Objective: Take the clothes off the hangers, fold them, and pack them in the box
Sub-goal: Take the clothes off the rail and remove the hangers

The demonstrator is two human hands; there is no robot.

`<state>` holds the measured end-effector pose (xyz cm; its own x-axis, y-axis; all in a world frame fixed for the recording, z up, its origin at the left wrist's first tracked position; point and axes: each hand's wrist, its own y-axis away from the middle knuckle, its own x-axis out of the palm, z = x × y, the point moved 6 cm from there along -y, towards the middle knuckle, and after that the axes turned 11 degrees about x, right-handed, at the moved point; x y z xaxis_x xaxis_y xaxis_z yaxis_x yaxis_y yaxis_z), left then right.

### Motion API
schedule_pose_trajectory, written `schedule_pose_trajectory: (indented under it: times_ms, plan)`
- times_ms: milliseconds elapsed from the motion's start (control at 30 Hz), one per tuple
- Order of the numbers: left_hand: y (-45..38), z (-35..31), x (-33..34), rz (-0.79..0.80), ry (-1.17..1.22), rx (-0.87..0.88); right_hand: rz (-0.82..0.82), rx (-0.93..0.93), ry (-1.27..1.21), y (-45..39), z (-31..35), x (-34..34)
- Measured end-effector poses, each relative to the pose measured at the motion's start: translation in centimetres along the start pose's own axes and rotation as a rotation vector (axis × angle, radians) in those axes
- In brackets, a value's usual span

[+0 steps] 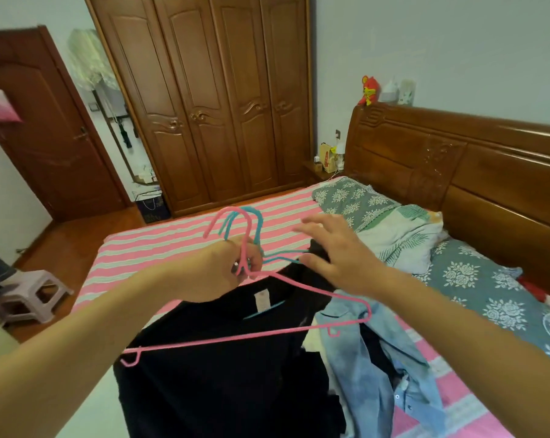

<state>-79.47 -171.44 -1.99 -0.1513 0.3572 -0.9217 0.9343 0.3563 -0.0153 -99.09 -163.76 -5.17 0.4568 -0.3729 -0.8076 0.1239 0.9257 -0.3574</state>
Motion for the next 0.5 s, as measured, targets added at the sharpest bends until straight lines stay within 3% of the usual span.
schedule_pose_trajectory:
  times_ms: [133,333,500]
  plan:
    - [1.1,-1.0,-2.7,-0.167,-0.132,0.089,0.470,0.084,0.108,-1.3,-0.5,0.4]
    - [2.3,-0.4,-6.2,-0.595,-0.216,0.116,0.593,0.225,-0.406,-1.4,4.6,-2.1]
    - [3.4,1.0,-5.5,-0.641,-0.367,0.028,0.591,0.305,-0.669,-0.2,4.4,-1.6]
